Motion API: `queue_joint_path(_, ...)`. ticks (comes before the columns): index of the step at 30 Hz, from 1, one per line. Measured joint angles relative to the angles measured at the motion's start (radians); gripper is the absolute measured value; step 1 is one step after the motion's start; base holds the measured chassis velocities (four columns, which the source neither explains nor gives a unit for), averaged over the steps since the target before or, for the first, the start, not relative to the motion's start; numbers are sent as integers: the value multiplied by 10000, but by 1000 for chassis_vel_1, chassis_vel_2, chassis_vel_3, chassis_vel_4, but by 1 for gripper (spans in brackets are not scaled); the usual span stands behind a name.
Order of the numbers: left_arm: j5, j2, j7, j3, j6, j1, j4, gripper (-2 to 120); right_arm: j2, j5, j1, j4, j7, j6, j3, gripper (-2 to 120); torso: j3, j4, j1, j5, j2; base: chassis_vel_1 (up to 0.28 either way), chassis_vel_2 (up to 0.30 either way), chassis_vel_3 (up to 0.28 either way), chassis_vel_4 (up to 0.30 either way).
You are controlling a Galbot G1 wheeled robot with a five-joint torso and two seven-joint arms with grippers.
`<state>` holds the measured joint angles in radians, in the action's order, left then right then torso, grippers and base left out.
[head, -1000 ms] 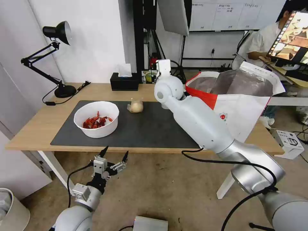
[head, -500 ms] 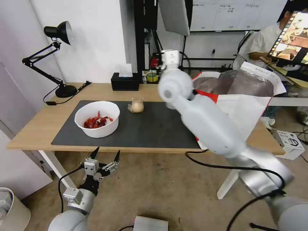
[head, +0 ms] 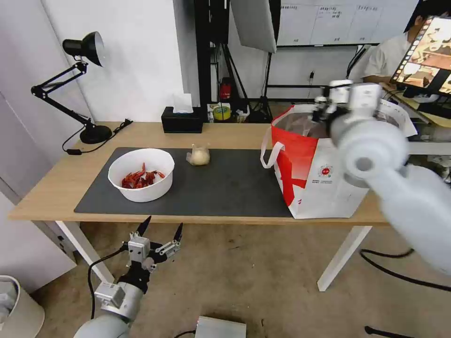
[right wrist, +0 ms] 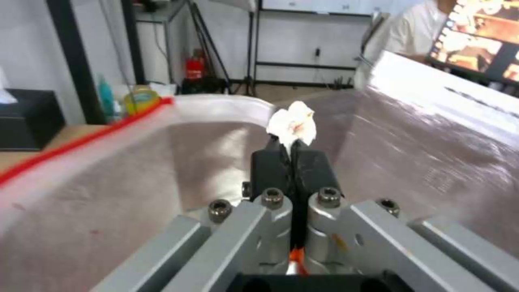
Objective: Pick up the trash from the table and place it into the takeout bag.
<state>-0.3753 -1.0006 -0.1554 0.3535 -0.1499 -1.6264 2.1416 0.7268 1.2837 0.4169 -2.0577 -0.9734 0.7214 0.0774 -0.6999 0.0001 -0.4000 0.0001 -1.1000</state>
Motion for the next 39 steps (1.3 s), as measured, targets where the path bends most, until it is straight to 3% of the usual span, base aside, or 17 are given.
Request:
queue_joint_path(6, -25, 127, -5, -392, 181, 327, -72, 100, -280, 296, 983, -122, 76, -3, 877, 0, 1, -2, 1, 1, -1, 0, 0, 0, 0)
queue_joint_path(7, -64, 195, -8, -513, 196, 456, -123, 100, -365, 326, 1212, -177, 88, -6, 1065, 0, 0, 6, 0, 2, 0, 0, 0, 0, 0)
queue_joint_path(11, -211, 331, -8, -839, 231, 823, -332, 100, -739, 436, 1740, -325, 87, -118, 1519, 3, 0, -7, 0, -5, 0, 0, 0, 0, 0)
queue_joint_path(20, -233, 314, -7, -843, 232, 838, -346, 100, -802, 653, 1666, -151, 155, -183, 1528, 32, -1, 0, 0, -2, 1, 0, 0, 0, 0)
queue_joint_path(27, -237, 308, -4, -819, 227, 815, -342, 100, -886, 654, 1641, -45, 303, -183, 1495, 64, -1, -1, 0, -1, 1, 0, 0, 0, 0)
queue_joint_path(32, -246, 318, -3, -790, 224, 796, -249, 100, -948, 637, 1584, -144, 437, -208, 1511, 77, -1, -1, 0, -1, 1, 0, 0, 0, 0)
queue_joint_path(35, -250, 320, -3, -762, 223, 775, -189, 100, -999, 371, 1538, -224, 1243, -760, 1512, 92, -1, -2, 0, -1, 1, 0, 0, 0, 0)
queue_joint_path(36, -250, 320, -3, -762, 223, 775, -189, 100, -999, 371, 1538, -224, 1243, -760, 1512, 92, -1, -2, 0, -1, 1, 0, 0, 0, 0)
queue_joint_path(39, -248, 292, -2, -750, 218, 761, -163, 100, -950, -21, 1469, -394, 2933, -1810, 1421, 100, -1, -1, 0, -2, 1, 0, 0, 0, 0)
